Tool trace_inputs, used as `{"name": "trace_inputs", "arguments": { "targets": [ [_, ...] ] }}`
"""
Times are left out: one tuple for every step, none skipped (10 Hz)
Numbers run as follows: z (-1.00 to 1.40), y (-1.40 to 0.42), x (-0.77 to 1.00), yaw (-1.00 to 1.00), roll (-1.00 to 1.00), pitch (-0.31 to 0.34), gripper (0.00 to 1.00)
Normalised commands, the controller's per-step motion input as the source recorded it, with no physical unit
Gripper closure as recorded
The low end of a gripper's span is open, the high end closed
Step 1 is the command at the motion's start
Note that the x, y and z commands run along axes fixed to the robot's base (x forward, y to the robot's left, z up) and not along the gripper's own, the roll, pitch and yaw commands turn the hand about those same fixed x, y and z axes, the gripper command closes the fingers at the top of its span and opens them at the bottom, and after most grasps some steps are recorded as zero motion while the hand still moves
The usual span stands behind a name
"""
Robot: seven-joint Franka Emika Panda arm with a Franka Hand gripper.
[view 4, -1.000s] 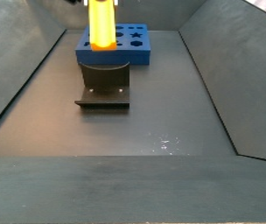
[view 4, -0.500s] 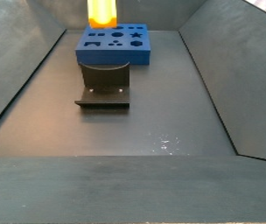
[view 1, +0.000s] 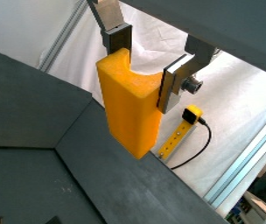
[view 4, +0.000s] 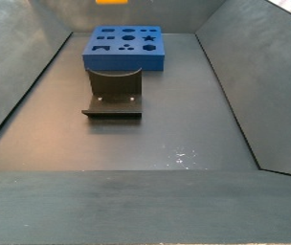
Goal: Pick up the arch object. Move up. Place the arch object on the fixture. Regrasp the arch object. Move to above the board. Insert the arch object.
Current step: Move to above the board.
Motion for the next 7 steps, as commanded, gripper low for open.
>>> {"name": "trace_inputs", "arguments": {
  "targets": [
    [0.17,-0.02,0.02,0.08,-0.04,0.115,1.0],
    [0.12,-1.0,-0.6,-0.12,-1.0,-0.031,1.0],
    [0.11,-1.0,-0.61,-0.12,-1.0,-0.044,1.0],
    [0.12,-1.0,-0.65,-0.12,-1.0,-0.054,1.0],
    [0.1,-1.0,-0.67,-0.13,-1.0,-0.056,1.0],
    [0.1,-1.0,-0.68,-0.14,-1.0,-0.051,1.0],
    [0.11,-1.0,-0.7,-0.14,-1.0,-0.044,1.0]
  ]
}}
